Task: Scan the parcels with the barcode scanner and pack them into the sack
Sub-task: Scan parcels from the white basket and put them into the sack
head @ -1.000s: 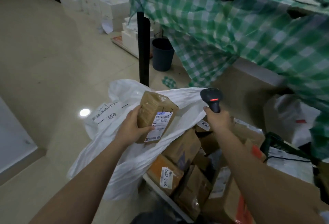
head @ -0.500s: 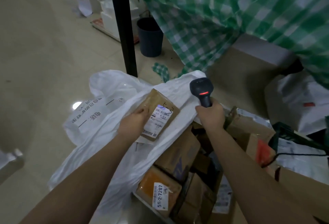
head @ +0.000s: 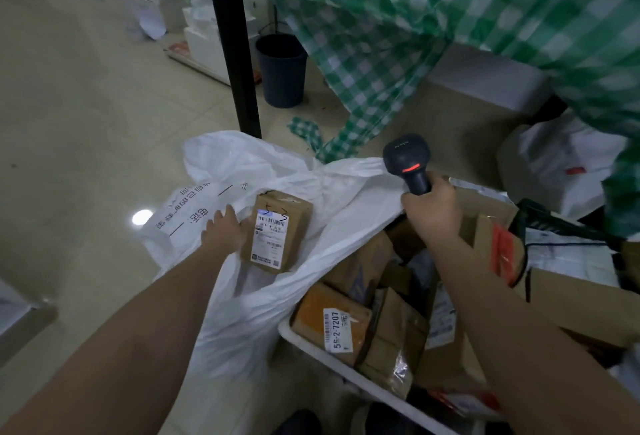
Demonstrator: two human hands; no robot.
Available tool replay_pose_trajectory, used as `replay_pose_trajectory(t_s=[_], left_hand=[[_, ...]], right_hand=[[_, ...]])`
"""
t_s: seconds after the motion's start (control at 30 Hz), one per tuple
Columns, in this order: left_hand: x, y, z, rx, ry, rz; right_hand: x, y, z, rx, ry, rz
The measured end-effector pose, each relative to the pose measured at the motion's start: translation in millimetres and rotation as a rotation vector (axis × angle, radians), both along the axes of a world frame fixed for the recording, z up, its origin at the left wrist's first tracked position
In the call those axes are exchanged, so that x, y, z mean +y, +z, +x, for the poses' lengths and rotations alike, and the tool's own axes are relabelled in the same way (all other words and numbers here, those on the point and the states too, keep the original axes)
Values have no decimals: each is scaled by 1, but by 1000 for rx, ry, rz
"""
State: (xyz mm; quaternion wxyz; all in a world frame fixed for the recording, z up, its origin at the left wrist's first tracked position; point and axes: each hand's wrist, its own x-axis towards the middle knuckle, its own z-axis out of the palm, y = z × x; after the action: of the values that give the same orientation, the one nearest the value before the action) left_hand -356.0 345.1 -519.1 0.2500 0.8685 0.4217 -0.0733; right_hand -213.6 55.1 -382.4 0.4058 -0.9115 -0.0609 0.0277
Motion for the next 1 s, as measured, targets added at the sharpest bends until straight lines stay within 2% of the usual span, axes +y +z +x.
replay_pose_trajectory(t_s=[0.1,0.23,0.4,0.6,0.77,0.83,0.93,1.0], left_hand=[[7,-16,-15,66,-31,37],[28,-34,-19,67,-52,52],[54,-59,-9,25,-43,-37],[64,-87,14,-107,12,-177],[55,-87,22,-145,72,-129],[56,-83,24,-91,18,-132],[48,-72,19,14,-33,3],[37,-57,15,-81,18,24]], right_hand=[[1,-8,-1,-35,-19,-29],[7,-21,-3,-61,-56,-72],[22,-37,3,-91,-54,-92],[30,-44,23,-78,-87,-37],[33,-41,27,-52,-130,24],[32,-38,25,-41,-132,33],[31,-37,19,-27,-121,34],[32,-33,14,-19,-117,29]])
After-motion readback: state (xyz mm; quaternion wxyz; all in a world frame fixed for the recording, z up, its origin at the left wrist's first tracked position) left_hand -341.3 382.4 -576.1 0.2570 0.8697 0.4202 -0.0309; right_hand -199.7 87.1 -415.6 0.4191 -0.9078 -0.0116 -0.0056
